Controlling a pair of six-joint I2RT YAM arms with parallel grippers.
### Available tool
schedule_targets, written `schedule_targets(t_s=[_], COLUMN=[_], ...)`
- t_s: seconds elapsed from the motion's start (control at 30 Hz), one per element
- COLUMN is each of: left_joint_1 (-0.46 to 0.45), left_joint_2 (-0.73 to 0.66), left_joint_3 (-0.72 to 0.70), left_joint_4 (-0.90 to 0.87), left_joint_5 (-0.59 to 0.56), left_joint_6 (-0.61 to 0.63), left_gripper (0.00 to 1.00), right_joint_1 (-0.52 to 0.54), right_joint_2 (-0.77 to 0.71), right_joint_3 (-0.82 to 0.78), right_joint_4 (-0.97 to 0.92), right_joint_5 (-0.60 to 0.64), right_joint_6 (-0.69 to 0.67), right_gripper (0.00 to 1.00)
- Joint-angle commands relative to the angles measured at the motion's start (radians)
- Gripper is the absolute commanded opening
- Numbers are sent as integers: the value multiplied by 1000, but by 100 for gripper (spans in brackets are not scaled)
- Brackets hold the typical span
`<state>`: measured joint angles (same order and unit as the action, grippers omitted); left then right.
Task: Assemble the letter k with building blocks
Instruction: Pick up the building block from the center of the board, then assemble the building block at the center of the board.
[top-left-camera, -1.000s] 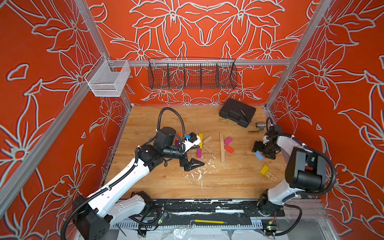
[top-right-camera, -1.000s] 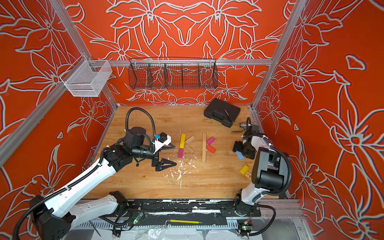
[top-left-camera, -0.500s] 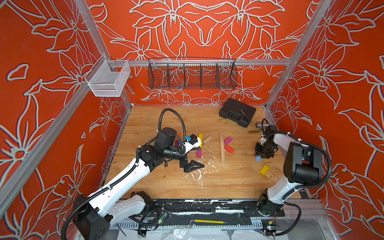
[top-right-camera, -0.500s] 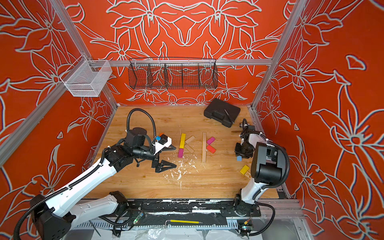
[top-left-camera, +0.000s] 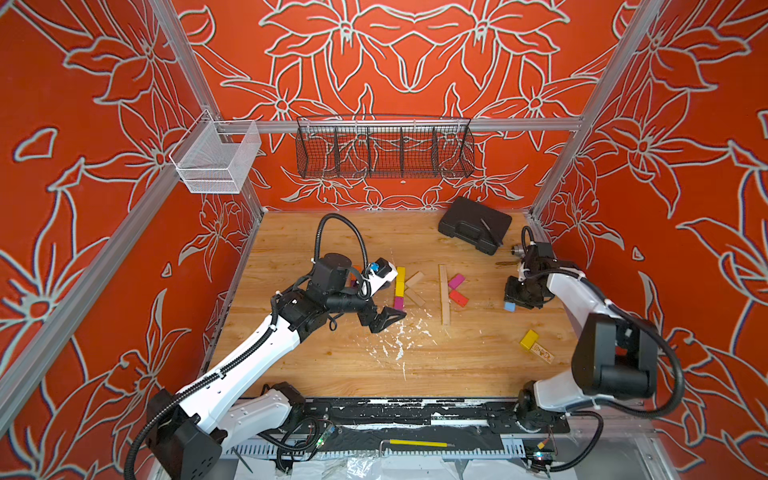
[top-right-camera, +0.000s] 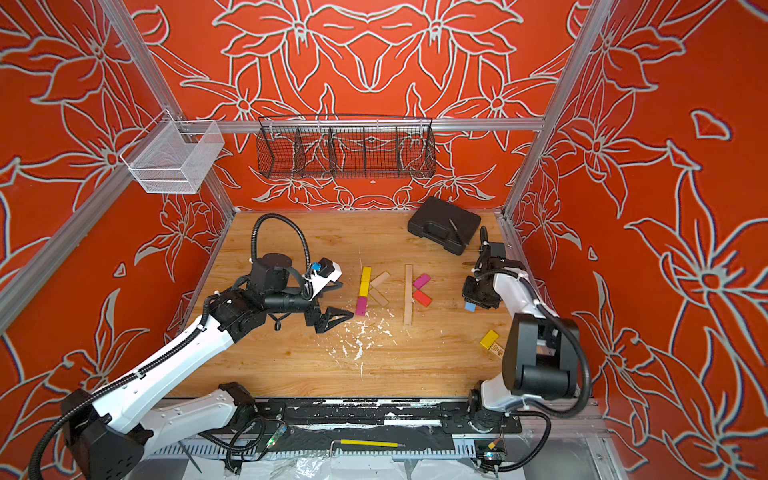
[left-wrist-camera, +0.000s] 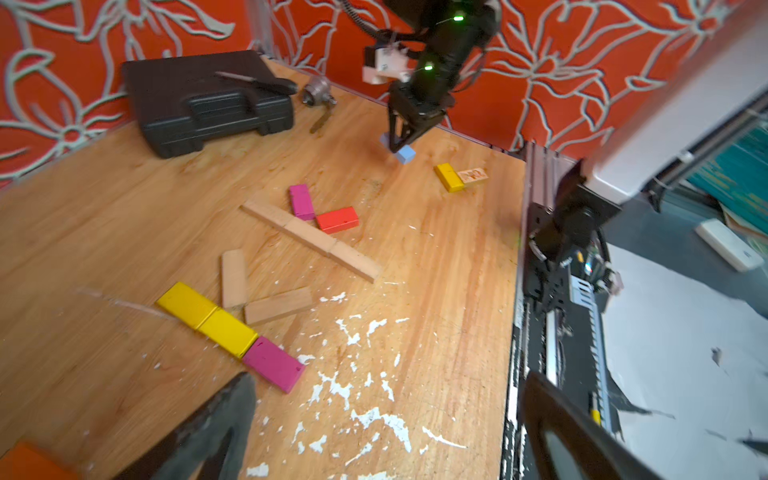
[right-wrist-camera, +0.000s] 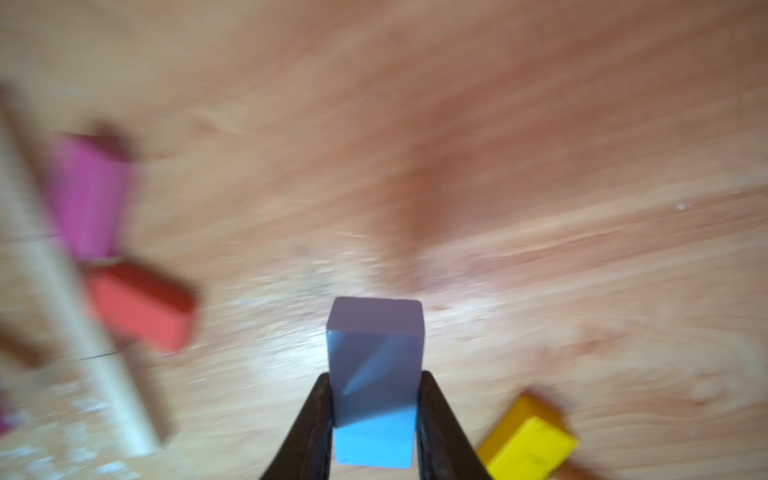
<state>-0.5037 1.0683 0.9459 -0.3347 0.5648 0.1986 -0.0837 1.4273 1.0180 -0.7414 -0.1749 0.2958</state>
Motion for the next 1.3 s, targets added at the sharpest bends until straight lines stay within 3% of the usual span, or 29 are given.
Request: schedule_targets(t_s=[0.0, 0.27, 0.4, 0.6, 0.9, 1.27], left_joint_1=[83, 217, 230, 268, 358, 404], left_joint_2=[13, 57, 87, 144, 168, 148], left_joint_3=[1, 41, 75, 117, 133, 107], left_joint_4=[46, -4, -59, -113, -128, -88], left_joint_5=[-104, -317, -465, -496, -469, -422], left_joint_6=[-112, -247, -338, -401, -468, -465], left_gripper=[97, 97, 97, 97, 97, 97], right_joint_1=[121, 481, 646, 826, 987, 1034], right_joint_2=[-82, -113, -34, 163, 484, 735], right_joint_3=[-18, 11, 86, 266, 553, 737], right_joint_4=[33, 160, 184, 165, 125, 128], right_joint_5=[-101, -14, 57, 131, 142, 138], right_joint_6=[176, 478, 556, 585, 618, 680], right_gripper=[24, 22, 22, 20, 18, 18])
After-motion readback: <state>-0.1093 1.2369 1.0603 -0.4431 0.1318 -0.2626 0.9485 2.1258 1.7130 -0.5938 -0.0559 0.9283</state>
